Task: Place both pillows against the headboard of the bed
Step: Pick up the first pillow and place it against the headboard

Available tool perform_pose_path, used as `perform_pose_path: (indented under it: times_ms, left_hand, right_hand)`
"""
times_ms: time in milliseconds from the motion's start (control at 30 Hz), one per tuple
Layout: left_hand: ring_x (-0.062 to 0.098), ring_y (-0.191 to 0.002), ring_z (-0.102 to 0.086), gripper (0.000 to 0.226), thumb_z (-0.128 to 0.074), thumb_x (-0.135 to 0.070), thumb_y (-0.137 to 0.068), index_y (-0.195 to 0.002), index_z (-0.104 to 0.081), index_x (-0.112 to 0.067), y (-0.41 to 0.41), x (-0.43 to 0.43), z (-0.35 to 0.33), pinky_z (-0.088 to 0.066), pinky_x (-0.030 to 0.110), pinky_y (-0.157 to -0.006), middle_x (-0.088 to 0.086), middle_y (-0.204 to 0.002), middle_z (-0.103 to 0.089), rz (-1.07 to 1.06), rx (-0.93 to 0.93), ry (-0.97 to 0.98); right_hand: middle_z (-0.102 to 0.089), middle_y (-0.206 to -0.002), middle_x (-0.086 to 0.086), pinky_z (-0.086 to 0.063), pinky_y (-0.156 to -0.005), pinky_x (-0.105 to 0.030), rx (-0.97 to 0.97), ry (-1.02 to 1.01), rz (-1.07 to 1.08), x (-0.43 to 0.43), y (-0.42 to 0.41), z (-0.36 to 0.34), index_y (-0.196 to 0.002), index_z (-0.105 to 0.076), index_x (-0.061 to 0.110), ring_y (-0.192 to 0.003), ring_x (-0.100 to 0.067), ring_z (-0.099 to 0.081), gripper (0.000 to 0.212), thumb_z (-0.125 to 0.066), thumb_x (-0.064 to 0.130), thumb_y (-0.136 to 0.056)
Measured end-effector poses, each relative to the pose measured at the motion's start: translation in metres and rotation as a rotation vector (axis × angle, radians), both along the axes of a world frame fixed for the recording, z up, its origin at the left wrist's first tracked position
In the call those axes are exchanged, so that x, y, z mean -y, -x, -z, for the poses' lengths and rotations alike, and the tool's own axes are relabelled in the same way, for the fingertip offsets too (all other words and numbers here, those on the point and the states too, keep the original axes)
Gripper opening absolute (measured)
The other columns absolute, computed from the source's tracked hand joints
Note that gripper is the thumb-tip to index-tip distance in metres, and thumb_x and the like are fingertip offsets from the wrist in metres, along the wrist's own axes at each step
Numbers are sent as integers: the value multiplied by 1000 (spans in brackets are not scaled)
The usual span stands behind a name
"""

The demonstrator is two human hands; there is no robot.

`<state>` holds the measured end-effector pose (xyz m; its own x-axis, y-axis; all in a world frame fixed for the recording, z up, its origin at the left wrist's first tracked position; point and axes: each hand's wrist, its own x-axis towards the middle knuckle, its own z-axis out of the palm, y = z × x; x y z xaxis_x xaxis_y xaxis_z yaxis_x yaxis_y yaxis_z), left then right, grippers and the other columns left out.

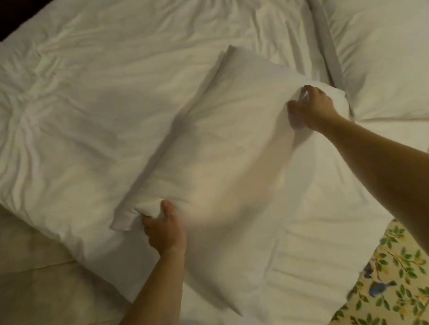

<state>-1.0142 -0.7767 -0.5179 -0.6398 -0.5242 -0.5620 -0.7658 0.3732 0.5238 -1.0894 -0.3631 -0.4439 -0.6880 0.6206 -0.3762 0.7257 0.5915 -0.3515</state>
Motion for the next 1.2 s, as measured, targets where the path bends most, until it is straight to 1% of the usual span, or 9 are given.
perform_pose_path:
  times_ms: [133,267,333,533,633,767,900,1067,1200]
  left_hand:
    - [51,-133,-50,83,-60,-54,-97,-153,-35,2,10,2,9,-40,49,-109,32,-149,-48,-6,-42,10]
    - [47,-131,-53,84,-70,-53,-91,-149,-41,0,3,4,15,-43,47,-106,28,-145,-53,-77,-85,-8]
    - [44,-132,-53,84,-72,-52,-89,-149,-42,-1,2,2,17,-43,45,-107,26,-145,-53,-124,-96,-22]
    - [35,-130,-59,111,-84,-71,-65,-141,-52,4,-7,8,30,-48,41,-108,20,-139,-59,-335,-65,-123]
    - [35,-111,-65,106,-80,-79,-63,-125,-59,4,-19,6,25,-51,38,-90,11,-115,-64,-477,120,-227]
    - [35,-116,-68,115,-73,-90,-57,-131,-63,-2,-28,10,15,-54,45,-101,16,-128,-69,-410,52,-260]
    - [33,-110,-67,81,-78,-62,-80,-130,-63,1,-35,13,-18,-54,39,-97,14,-122,-70,-425,-66,-257]
    - [34,-122,-65,69,-77,-50,-88,-133,-63,1,-48,29,-71,-50,34,-101,21,-131,-68,-357,-226,-292]
    - [26,-117,-65,59,-78,-45,-89,-133,-65,-7,-56,62,-129,-50,34,-100,7,-127,-70,-332,-327,-316]
  right_hand:
    - [-51,-142,-20,-41,-110,-52,30,-89,-7,-14,16,23,-142,-41,9,-131,-43,-49,85,-46,68,-82]
    - [-30,-164,-17,-28,-119,-56,90,-90,1,-31,21,41,-162,-13,11,-147,-44,-32,112,-57,76,-82]
    - [-29,-164,-19,-26,-120,-57,163,-74,25,-34,21,47,-162,-15,14,-147,-45,-31,114,-59,79,-79]
    - [-47,-144,-20,-34,-107,-56,190,-233,-63,-8,13,54,-137,-57,4,-135,-42,-41,73,-53,62,-93]
    - [-60,-126,-21,-39,-99,-50,62,-243,-51,-7,7,46,-118,-65,5,-124,-42,-49,51,-49,48,-99]
    - [-66,-112,-24,-46,-90,-44,-8,-173,34,-8,-7,27,-103,-72,16,-102,-44,-60,51,-41,56,-96]
    - [-66,-106,-26,-45,-78,-39,-137,-168,62,3,-25,-9,-93,-69,14,-91,-41,-61,44,-46,52,-95]
    - [-64,-88,-20,-44,-67,-37,-355,-110,85,29,-62,-66,-66,-51,13,-89,-38,-62,34,-49,36,-91]
    - [-68,-85,-7,-45,-73,-35,-420,31,169,61,-102,-111,-92,-71,8,-81,-29,-61,36,-50,35,-101]
